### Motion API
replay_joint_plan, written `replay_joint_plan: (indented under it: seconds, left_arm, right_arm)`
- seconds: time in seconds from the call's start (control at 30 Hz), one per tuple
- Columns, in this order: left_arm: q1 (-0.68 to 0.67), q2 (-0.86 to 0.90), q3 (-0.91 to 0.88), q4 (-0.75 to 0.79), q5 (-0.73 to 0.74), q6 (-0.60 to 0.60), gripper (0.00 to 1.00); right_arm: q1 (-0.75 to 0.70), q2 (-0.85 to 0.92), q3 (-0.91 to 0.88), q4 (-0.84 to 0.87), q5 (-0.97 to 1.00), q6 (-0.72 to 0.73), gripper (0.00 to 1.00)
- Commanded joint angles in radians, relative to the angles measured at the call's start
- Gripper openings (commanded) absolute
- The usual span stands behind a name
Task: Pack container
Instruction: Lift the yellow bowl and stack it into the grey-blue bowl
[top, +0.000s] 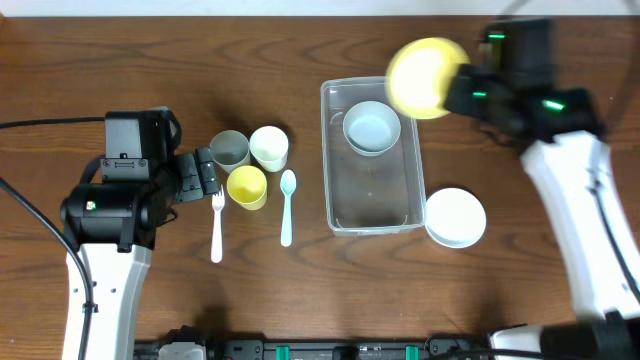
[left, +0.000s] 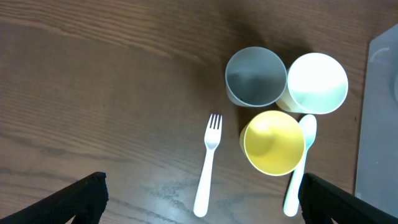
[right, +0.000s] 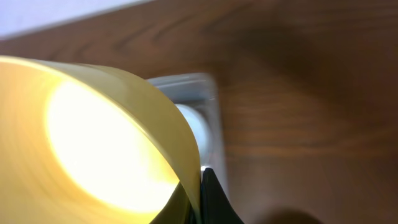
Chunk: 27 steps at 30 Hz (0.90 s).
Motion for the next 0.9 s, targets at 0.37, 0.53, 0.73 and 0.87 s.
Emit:
replay_joint_plan:
  seconds: [0.37,0.53,0.73,0.87]
  left_arm:
    - [0.005,-0.003,0.018,0.0,-0.012,0.006,0.98]
    - [0.005,-0.003,0.018,0.0,-0.012,0.006,0.98]
    - [0.005,-0.003,0.018,0.0,-0.012,0.006,0.98]
    - [0.005,-0.003,0.018,0.0,-0.012,0.006,0.98]
  right_arm:
    - [0.057,0.42,0.04,0.144,-0.084,0.101,0.01]
    - [0.061,0.415,0.043,0.13,-0.129,0.043,0.27]
    - [0.043,0.282,0.116,0.051,-0.109,0.014,0.49]
    - [-0.002,0.15,0.174,-0.09,-0.005,0.015,0.48]
